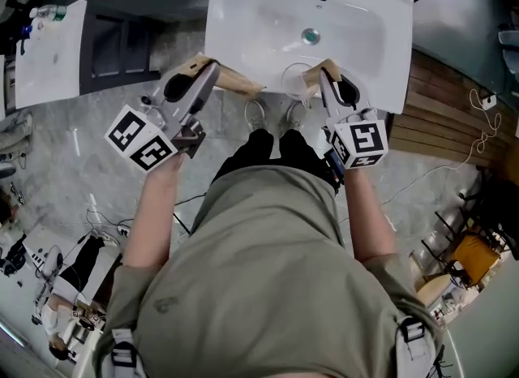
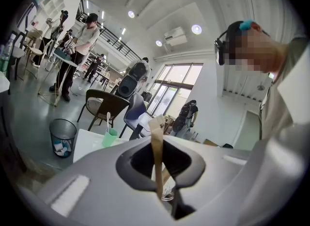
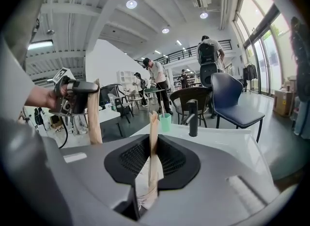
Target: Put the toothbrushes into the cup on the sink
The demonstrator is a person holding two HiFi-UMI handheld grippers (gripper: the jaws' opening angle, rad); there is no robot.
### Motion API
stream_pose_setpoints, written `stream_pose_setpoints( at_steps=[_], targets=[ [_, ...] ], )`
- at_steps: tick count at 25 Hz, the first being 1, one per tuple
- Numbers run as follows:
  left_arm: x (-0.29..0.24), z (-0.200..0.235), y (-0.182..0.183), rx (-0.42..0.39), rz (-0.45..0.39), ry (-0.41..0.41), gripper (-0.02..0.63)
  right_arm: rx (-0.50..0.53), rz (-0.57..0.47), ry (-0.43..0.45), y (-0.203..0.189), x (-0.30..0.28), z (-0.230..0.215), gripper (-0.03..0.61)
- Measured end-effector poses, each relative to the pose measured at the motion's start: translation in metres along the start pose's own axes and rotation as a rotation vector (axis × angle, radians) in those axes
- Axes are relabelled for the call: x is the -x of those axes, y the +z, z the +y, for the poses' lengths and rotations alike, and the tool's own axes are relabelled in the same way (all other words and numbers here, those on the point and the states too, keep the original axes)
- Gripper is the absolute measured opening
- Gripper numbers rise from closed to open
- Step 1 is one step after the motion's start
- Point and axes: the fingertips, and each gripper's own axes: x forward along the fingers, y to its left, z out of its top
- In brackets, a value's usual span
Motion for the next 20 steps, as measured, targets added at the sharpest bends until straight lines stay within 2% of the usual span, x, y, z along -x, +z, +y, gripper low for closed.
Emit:
stream_pose_setpoints(
  at_steps=[20],
  targets=[
    [0.0006,-0.0049,0.0037,-0.004,-0.009,-0.011,0.014,0.014,0.004,-0.028,-0.0026,0.0046,0.0036,0.064]
  ],
)
